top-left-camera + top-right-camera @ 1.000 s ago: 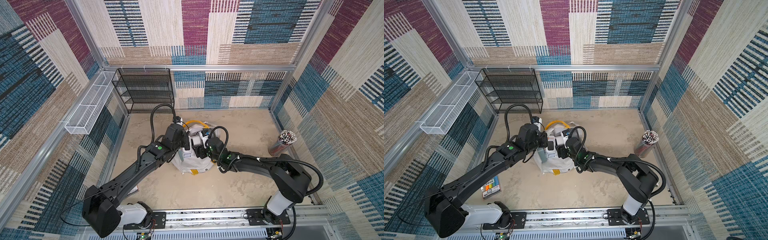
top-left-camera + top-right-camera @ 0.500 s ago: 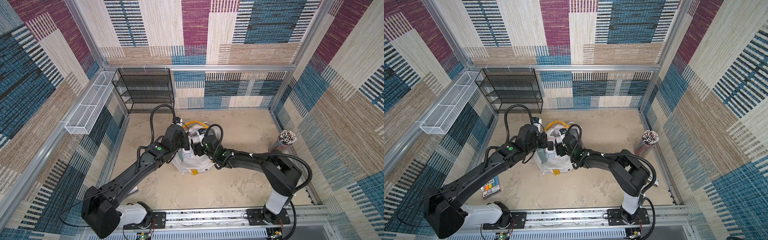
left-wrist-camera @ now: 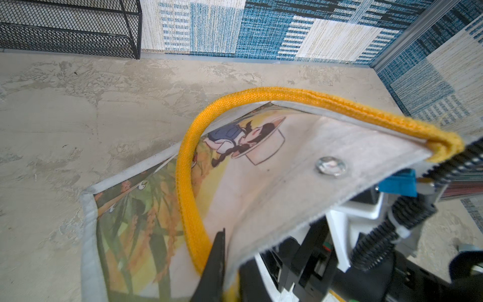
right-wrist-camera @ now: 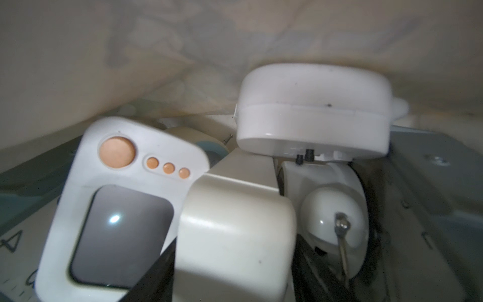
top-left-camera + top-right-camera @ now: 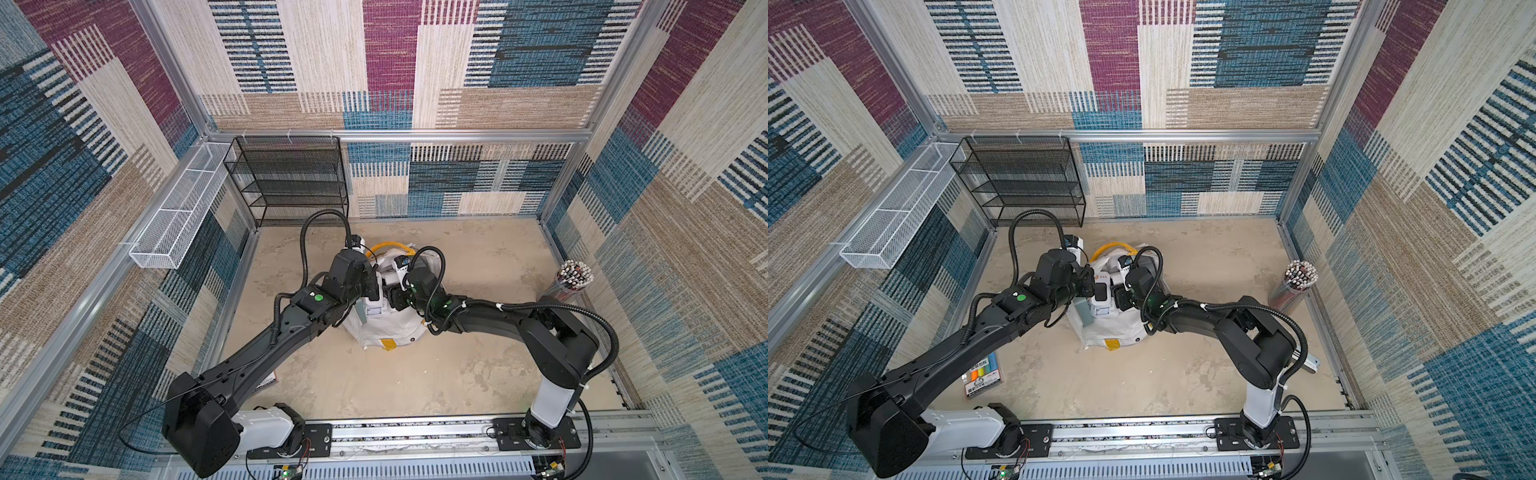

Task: Take the alarm clock out of the canvas bag
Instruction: Pick up the alarm from the canvas bag.

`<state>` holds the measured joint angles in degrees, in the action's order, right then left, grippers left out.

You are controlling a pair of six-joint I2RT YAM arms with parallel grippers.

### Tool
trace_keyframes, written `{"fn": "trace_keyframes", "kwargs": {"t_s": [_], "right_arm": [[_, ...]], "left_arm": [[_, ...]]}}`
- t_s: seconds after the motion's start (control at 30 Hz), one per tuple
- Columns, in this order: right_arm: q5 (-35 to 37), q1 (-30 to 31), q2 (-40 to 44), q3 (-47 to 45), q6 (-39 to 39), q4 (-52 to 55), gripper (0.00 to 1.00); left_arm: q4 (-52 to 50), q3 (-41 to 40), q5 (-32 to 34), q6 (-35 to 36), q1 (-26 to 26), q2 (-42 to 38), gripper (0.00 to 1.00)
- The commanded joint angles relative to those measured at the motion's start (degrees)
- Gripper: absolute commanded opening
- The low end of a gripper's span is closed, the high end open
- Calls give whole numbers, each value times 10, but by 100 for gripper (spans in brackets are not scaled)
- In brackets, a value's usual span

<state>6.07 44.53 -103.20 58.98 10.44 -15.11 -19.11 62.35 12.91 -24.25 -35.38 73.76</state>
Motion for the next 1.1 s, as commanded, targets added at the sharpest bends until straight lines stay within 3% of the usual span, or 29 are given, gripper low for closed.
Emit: {"fn": "trace_keyframes", "kwargs": {"t_s": [0.0,0.27,1.07], "right_arm": [[-17,0,0,6,-2,-5,61],[-34,0,14,0,-2,-4,43],[-22,1,76,-23,2,41,28]], "left_arm": [[-14,-3,0,-12,0,-4,0],[-15,-5,9,-14,0,-4,0],[-33,1,25,-29,0,4,0]]}}
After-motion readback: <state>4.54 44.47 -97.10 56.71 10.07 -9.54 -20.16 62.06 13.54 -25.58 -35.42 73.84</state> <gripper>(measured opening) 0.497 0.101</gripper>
